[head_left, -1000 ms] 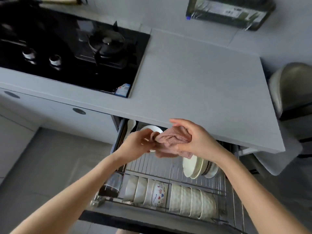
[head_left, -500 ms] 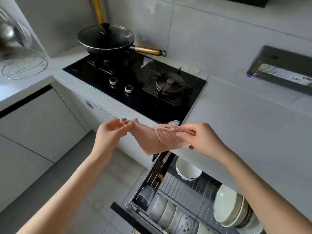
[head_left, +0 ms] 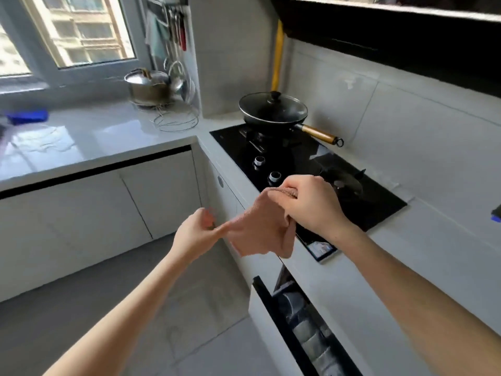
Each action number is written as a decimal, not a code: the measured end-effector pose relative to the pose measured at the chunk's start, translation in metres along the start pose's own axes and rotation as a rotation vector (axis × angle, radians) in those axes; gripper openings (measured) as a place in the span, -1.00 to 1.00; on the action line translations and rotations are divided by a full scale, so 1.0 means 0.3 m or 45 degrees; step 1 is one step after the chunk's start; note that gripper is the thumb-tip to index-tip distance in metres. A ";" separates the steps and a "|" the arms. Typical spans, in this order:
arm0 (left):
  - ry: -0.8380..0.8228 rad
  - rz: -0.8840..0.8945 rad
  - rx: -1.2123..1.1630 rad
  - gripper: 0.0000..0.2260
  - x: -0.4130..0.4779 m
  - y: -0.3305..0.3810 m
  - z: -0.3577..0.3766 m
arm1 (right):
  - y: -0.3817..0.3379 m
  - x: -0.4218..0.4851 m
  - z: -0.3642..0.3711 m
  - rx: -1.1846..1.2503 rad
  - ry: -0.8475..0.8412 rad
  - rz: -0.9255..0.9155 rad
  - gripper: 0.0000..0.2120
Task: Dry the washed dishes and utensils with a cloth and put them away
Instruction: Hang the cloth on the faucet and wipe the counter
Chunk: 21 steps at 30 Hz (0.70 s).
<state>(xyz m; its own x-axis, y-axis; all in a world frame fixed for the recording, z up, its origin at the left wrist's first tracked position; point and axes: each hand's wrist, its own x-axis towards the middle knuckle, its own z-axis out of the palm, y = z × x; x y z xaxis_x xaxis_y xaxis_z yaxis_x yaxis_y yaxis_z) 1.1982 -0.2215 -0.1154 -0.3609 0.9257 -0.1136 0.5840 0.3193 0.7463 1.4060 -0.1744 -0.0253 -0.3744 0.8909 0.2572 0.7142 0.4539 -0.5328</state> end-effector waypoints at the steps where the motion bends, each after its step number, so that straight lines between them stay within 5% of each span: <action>1: 0.074 0.057 -0.137 -0.51 -0.034 0.019 -0.014 | -0.028 0.025 0.025 0.038 -0.017 0.016 -0.69; 5: 0.145 0.332 -0.269 -0.77 -0.119 0.060 -0.078 | -0.167 0.113 0.153 0.381 -0.256 0.124 -0.73; 12: 0.260 0.171 -0.297 -0.88 -0.107 -0.160 -0.303 | -0.427 0.228 0.328 0.770 -0.787 0.036 -0.78; 15: 0.335 0.063 -0.331 -0.91 -0.092 -0.276 -0.425 | -0.562 0.297 0.436 0.758 -0.882 -0.055 -0.84; 18: 0.435 -0.036 -0.364 -0.81 -0.054 -0.385 -0.572 | -0.719 0.378 0.559 0.793 -0.976 -0.148 -0.68; 21: 0.599 -0.154 -0.322 -0.88 0.020 -0.520 -0.785 | -0.887 0.480 0.707 0.527 -0.800 -0.312 -0.70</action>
<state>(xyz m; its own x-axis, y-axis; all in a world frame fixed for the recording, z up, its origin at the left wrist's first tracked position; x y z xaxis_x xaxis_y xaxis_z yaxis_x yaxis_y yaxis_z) 0.9337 -0.3136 -0.0781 -0.7347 0.6763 0.0535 0.3459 0.3055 0.8871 1.0367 -0.1703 -0.0175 -0.8444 0.5347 -0.0320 0.3366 0.4833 -0.8081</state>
